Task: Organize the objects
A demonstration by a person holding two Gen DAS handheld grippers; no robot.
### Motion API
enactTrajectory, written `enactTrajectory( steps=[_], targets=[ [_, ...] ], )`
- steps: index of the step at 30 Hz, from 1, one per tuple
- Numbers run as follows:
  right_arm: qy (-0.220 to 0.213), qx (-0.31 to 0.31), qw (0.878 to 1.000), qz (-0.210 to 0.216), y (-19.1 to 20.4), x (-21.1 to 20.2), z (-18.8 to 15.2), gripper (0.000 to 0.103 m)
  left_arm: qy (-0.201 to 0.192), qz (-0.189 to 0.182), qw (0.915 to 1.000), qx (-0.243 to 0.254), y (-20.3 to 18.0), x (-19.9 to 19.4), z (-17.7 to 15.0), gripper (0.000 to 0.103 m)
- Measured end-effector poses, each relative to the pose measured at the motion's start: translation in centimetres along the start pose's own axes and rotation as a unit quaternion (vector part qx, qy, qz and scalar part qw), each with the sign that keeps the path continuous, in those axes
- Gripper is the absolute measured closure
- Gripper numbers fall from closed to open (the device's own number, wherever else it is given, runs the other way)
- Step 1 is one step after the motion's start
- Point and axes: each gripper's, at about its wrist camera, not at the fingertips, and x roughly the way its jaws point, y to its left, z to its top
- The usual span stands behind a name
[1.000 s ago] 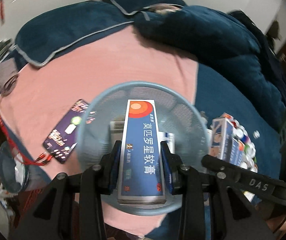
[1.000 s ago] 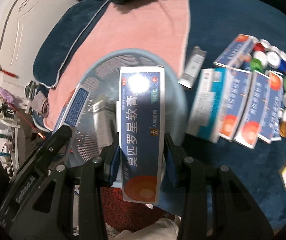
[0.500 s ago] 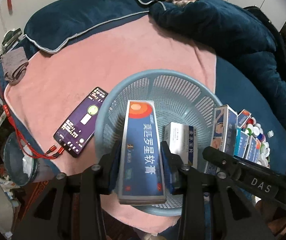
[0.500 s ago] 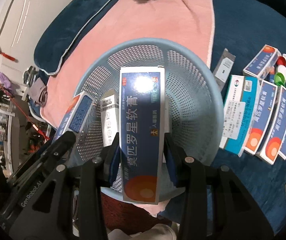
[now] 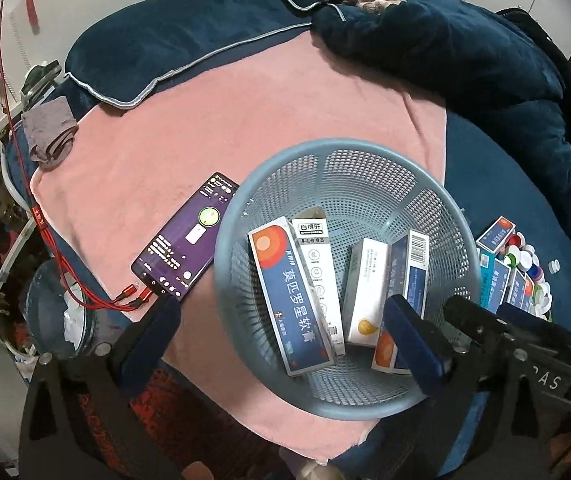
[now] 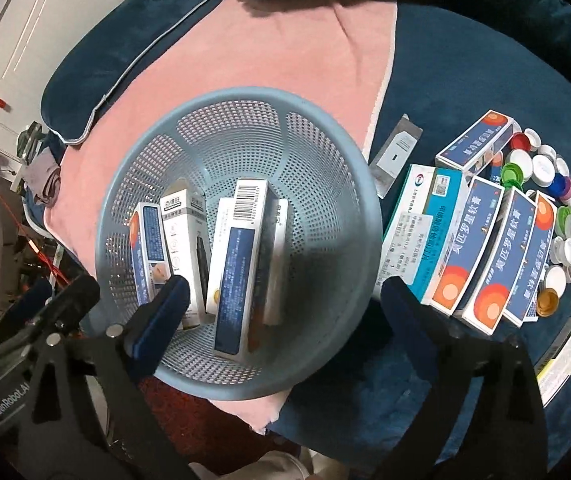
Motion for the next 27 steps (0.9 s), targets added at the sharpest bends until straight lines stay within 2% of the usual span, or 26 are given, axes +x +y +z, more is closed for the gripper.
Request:
enactTrajectory(
  steps=[15,27],
  targets=[
    [-0.003,0.001,1.0,-0.018,-1.0,-0.6,-0.3,0.0,0.001,0.001,0.9999,0.012,-1.1,-0.4,-0.1,0.001],
    [-0.007,0.015,0.999,-0.033,-3.5,-2.0,-0.9,0.0,0.002,-0.006,0.9993,0.038,-4.5,-0.7,-0.3,0.001]
  ],
)
